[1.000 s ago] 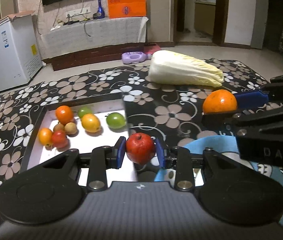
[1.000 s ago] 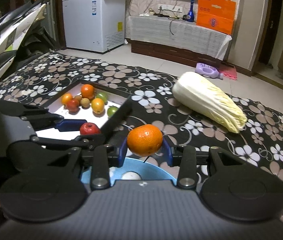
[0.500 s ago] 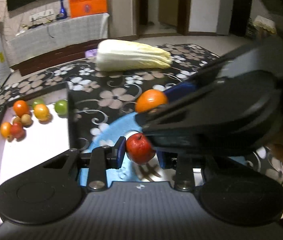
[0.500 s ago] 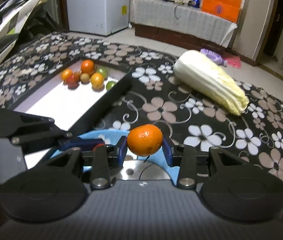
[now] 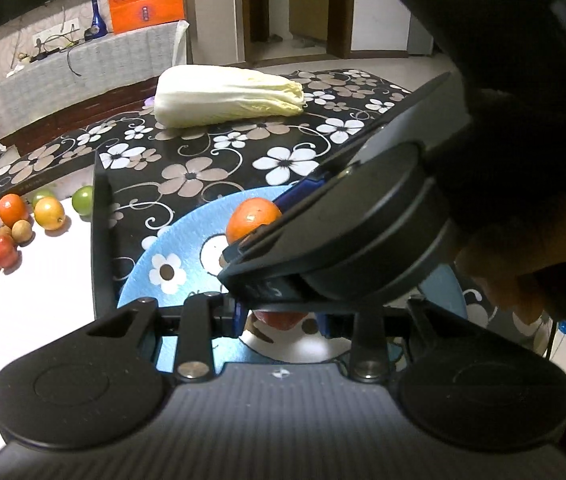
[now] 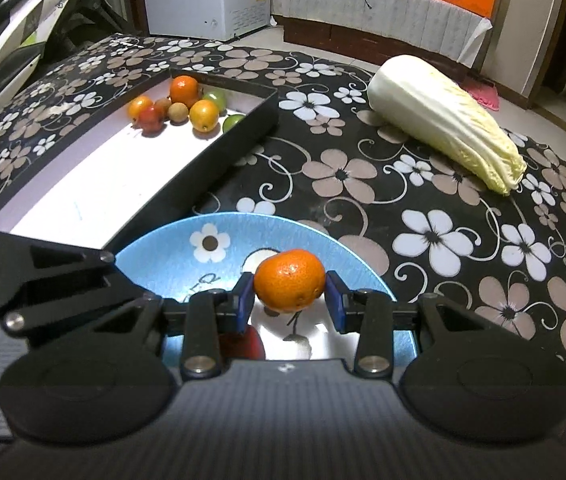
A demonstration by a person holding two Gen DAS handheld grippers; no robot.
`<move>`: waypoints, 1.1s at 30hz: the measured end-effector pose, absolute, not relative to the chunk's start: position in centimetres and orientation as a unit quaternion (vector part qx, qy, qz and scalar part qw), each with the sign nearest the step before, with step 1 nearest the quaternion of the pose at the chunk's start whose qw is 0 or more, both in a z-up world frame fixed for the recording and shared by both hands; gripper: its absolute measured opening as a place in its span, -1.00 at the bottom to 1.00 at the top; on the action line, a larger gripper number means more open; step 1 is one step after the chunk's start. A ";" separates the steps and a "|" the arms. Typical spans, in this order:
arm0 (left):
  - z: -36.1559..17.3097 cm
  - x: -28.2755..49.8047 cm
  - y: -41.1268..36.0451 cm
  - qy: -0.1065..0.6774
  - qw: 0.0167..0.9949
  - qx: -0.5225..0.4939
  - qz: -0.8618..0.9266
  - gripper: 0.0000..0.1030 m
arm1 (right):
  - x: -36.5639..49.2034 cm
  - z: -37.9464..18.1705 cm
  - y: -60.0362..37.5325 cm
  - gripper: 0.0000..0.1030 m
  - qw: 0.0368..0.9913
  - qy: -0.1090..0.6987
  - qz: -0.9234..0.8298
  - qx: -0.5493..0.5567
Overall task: Organize fruits
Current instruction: 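Lower the orange onto the blue plate and open the right gripper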
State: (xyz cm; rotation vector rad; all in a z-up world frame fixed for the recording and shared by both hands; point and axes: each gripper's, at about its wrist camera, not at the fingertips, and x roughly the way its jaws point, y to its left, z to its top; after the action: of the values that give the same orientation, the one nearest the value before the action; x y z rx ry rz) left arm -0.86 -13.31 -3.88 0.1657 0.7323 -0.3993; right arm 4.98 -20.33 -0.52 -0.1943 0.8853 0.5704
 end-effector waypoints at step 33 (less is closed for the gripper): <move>-4.1 -3.4 -14.8 0.319 0.901 0.127 -0.265 -0.20 | 4.9 -0.7 -20.3 -0.18 0.852 0.429 0.286 -0.086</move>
State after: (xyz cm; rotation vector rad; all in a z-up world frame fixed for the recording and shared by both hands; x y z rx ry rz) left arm -3.45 -14.78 -4.08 0.2633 0.6605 -0.5479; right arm 4.88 -20.30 -0.71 -0.1804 0.9039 0.6009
